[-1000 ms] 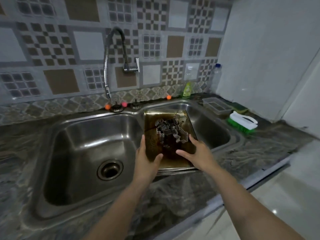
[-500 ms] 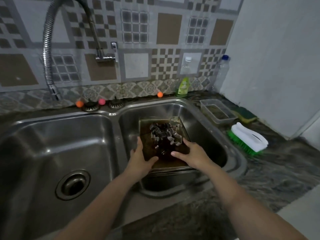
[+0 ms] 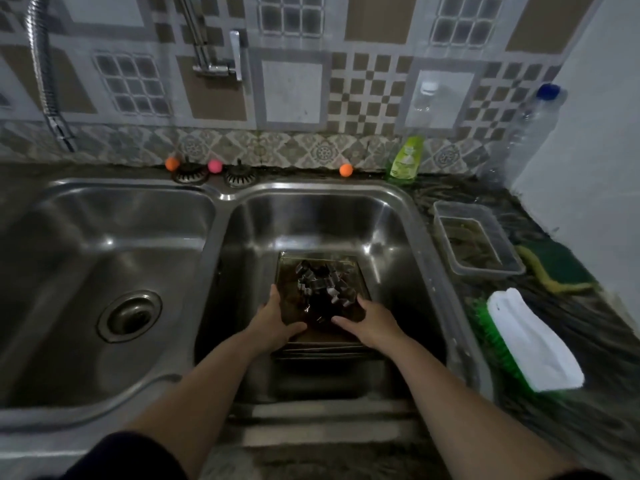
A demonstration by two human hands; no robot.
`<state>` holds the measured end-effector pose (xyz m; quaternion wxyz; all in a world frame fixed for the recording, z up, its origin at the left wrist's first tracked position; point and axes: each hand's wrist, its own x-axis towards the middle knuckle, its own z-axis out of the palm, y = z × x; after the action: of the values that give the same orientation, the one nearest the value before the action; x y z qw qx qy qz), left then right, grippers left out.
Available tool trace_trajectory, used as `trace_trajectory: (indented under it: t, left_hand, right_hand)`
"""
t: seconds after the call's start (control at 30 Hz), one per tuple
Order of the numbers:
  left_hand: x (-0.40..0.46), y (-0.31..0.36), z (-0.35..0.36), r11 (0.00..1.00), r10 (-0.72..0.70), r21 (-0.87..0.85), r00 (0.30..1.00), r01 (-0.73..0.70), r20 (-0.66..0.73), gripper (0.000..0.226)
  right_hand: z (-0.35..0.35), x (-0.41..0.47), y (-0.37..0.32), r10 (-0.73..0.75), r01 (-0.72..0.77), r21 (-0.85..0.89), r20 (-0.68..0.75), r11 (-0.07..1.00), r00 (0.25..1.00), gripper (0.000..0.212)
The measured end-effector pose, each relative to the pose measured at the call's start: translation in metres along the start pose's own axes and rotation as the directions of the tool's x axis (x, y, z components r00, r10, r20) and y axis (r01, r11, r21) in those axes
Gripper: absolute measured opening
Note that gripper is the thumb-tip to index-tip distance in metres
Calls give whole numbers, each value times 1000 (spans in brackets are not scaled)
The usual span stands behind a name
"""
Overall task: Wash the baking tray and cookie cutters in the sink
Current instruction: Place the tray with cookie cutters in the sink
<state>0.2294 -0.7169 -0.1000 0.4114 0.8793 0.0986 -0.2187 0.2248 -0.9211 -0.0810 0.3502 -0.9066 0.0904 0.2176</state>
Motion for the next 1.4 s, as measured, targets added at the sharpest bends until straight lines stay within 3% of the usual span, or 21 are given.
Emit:
trace_trajectory:
  t: [0.2, 0.33, 0.47, 0.63, 0.73, 0.83, 0.9, 1.1, 1.27, 1.4]
  left_hand:
    - [8, -8, 4, 993, -94, 82, 993, 88, 76, 129]
    - [6, -5, 7, 981, -150, 138, 983, 135, 107, 131]
    - [6, -9, 10, 977, -161, 165, 977, 138, 138, 131]
    - [8, -13, -5, 975, -121, 207, 977, 83, 178, 125]
    - [3, -1, -12, 942, -45, 336, 991, -1, 130, 126]
    - [3, 17, -17, 809, 186, 556, 981, -188, 61, 122]
    - [10, 25, -16, 725, 291, 628, 952, -283, 93, 117]
    - [36, 34, -2, 593, 274, 735, 941, -329, 200, 105]
    - [44, 25, 1, 715, 274, 620, 945, -323, 177, 64]
    - [40, 20, 3, 744, 296, 579, 941, -333, 161, 57]
  right_hand:
    - [15, 8, 16, 13, -5, -72, 114, 997, 993, 97]
    - [16, 9, 18, 55, -35, -110, 180, 993, 982, 87]
    - [17, 5, 17, 80, -62, -86, 218, 994, 973, 82]
    - [7, -6, 13, 69, -38, -99, 327, 994, 942, 62]
    - [0, -2, 5, 71, -39, -119, 280, 992, 957, 72]
    - [-6, 9, -7, -30, 63, -237, 141, 969, 990, 88]
    - [-6, 19, -15, -103, 141, -321, 134, 937, 986, 101]
    - [15, 56, -24, -60, 134, -403, 192, 905, 980, 121]
    - [28, 64, -18, -94, 151, -384, 162, 911, 982, 100]
    - [35, 61, -15, -139, 160, -375, 82, 913, 987, 59]
